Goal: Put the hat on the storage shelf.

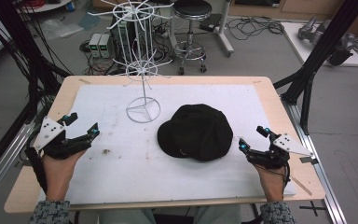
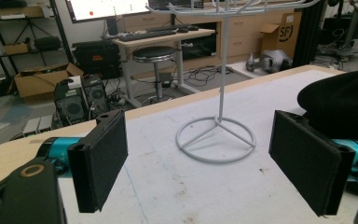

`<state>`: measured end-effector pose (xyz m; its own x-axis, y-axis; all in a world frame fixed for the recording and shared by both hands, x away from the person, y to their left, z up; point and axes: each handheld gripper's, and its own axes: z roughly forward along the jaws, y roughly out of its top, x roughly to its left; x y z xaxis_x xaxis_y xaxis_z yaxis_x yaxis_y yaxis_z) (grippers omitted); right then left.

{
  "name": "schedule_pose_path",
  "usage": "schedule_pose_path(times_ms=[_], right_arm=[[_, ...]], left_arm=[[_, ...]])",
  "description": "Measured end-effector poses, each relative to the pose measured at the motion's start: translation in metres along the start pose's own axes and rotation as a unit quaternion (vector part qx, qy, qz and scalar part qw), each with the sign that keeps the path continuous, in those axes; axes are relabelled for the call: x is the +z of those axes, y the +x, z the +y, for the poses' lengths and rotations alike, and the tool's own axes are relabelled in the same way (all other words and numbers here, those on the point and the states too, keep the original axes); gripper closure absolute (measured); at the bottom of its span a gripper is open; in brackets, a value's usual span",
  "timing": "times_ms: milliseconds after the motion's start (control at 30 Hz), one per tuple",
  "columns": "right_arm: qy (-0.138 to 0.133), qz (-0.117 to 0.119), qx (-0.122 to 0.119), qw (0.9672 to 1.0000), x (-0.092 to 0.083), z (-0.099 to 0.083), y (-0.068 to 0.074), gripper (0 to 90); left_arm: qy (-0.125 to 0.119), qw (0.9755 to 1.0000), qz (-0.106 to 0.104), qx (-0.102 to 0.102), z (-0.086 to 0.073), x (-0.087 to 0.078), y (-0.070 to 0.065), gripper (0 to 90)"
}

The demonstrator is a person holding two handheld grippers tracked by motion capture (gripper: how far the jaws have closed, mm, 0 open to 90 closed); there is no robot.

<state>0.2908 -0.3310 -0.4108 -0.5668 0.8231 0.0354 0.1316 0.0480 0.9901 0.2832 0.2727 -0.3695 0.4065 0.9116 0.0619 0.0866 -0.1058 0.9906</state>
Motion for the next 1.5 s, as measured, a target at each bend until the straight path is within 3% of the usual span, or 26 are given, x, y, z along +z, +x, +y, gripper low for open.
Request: schedule_pose_path(times_ms=[1033,1233,1267,1500], right_arm=[[-0.004,0.015,-0.003,0.9999,0.016,0.004,0.012,11.0],[-0.015,0.023,0.015,0.9995,0.031,0.006,0.018,11.0],[-0.014,0.023,0.017,0.9995,0.039,0.006,0.023,11.0],[-0.009,0.021,0.007,0.9997,0.070,0.012,0.041,11.0]], left_arm=[[0.000,1.0000,0.000,-0.008,0.000,-0.002,0.001,19.8],[0.002,0.9999,0.002,-0.010,-0.001,-0.003,0.003,20.0],[0.000,0.9999,0.003,-0.012,-0.001,-0.003,0.004,20.0],[-0.001,0.9999,0.004,-0.013,-0.001,-0.004,0.005,20.1]])
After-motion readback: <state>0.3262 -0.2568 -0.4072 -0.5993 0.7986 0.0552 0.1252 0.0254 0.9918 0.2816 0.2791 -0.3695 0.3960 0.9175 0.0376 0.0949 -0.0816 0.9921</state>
